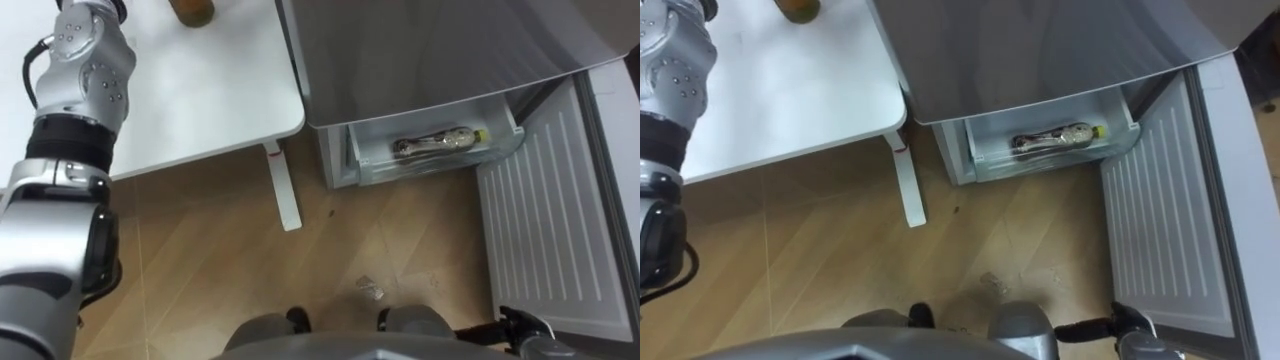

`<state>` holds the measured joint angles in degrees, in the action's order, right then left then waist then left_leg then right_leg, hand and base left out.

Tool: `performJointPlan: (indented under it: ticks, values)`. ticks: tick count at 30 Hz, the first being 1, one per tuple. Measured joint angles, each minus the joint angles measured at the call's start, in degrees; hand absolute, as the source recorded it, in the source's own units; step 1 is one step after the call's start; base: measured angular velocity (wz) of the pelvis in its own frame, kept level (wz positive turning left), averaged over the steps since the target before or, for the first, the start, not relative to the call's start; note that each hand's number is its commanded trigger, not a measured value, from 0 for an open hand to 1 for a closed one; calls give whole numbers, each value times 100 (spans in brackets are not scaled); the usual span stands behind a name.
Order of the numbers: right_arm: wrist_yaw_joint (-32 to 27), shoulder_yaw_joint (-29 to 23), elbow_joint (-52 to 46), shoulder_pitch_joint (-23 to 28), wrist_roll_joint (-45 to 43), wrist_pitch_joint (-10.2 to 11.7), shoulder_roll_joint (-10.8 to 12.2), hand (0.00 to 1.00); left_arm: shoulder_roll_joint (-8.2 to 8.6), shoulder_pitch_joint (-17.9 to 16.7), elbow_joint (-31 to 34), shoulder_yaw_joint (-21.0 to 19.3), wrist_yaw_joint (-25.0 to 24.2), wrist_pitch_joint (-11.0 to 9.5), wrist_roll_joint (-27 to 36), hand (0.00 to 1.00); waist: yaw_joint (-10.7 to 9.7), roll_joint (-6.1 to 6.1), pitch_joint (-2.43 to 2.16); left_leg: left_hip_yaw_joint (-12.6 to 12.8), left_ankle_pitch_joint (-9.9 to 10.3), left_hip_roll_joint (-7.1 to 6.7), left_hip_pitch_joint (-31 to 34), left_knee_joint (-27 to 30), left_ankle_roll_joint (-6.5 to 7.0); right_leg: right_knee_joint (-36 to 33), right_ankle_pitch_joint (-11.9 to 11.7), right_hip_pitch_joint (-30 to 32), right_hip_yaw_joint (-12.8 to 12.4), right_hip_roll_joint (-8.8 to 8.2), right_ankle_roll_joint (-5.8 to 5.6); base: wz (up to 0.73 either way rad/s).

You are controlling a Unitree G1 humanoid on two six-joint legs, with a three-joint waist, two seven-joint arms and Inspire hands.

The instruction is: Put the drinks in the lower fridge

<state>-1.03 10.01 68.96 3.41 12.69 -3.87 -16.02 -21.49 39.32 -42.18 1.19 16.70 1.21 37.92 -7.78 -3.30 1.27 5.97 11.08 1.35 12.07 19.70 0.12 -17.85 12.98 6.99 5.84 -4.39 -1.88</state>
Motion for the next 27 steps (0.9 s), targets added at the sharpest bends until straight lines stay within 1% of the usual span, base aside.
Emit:
performJointPlan:
  ticks: [1, 3, 5, 9, 12, 14, 15, 16, 19, 20, 21, 22, 23, 24, 27]
  values:
    - [0, 0, 27, -12, 0, -4, 0, 0, 0, 0, -64, 40, -6, 0, -25, 0, 3, 2, 8, 9, 0, 1, 12, 3, 0, 7, 0, 12, -15, 2, -1, -3]
    - [1, 0, 40, -14, -1, -21, 0, 0, -9, 0, -157, 130, -41, 1, -131, 0, 3, 2, 8, 9, 0, 0, 36, 8, 0, 14, 1, 33, -16, 2, -2, 0]
    - [34, -2, 42, -32, 0, -65, 0, 0, -10, 1, -215, 139, -118, 9, -193, 0, 2, 3, 8, 9, 0, 0, 63, 9, 0, 11, 1, 67, -17, 3, -2, 0]
    - [117, -2, 40, -48, 0, -90, 0, 0, -15, 152, -286, 140, -181, 15, -394, 0, 2, -9, 11, -1, 0, 1, 115, 15, 0, 12, 0, 102, -10, 8, -2, 0]
    - [117, -5, 32, -69, 6, -91, -5, 0, -23, 234, -289, 146, -187, 14, -395, 0, -6, -44, 19, -1, 0, 1, 109, 6, 0, 15, -1, 96, -9, 8, -1, 0]
    - [117, -4, 30, -67, 23, -88, -6, 0, -25, 264, -321, 192, -187, 15, -396, 0, -23, -80, 38, 0, 0, 2, 112, 7, 0, 16, -1, 92, 3, 8, -1, 0]
    - [117, -4, 28, -68, 21, -97, -6, 0, -25, 300, -364, 204, -184, 19, -407, 0, -26, -109, 55, 0, 0, 2, 119, 6, 0, 12, -1, 99, 9, 7, -1, 0]
    - [117, -4, 39, -67, 19, -107, -6, 0, -26, 323, -412, 208, -172, 23, -525, 0, -37, -132, 65, 0, 0, 1, 120, 4, 0, 8, -1, 100, 14, 6, -1, 0]
    - [117, -5, 109, -61, 15, -120, -8, 0, -41, 327, -431, 214, -82, 26, -877, 0, -64, -146, 59, 5, 0, 1, 109, 3, 0, -8, -1, 108, -2, 5, -1, 0]
    - [116, -5, 118, -61, 17, -121, -10, 0, -61, 330, -442, 229, -73, 26, -885, 0, -76, -146, 60, 5, 0, 1, 108, 3, 0, -11, -1, 110, -3, 6, -1, 0]
    - [117, -4, 140, -62, 18, -120, -11, 0, -108, 357, -528, 246, -63, 26, -885, 47, -117, -146, 59, 5, 0, 0, 108, 3, 1, -13, -1, 111, -2, 5, -1, 0]
    - [116, -4, 164, -59, 8, -118, -12, 0, -155, 402, -652, 258, -44, 28, -884, 100, -161, -145, 59, 5, -1, 0, 100, 5, 2, -19, 0, 108, -4, 5, -1, 0]
    - [116, -4, 176, -55, -1, -119, -12, 0, -168, 435, -720, 268, -27, 28, -884, 100, -171, -145, 59, 6, -1, 0, 96, 6, 2, -26, 1, 107, -7, 5, -2, 0]
    - [116, -4, 222, -46, -7, -119, -14, 0, -180, 541, -869, 338, 30, 30, -884, 100, -172, -145, 59, 8, -1, 0, 89, 7, 2, -41, 2, 109, -12, 4, -4, 0]
    - [117, -2, 243, -15, -14, -123, -28, 0, -182, 748, -1126, 358, 73, 30, -958, 100, -180, -143, 60, 17, -2, -2, 72, 16, 3, -84, 17, 114, -25, -2, -7, 0]
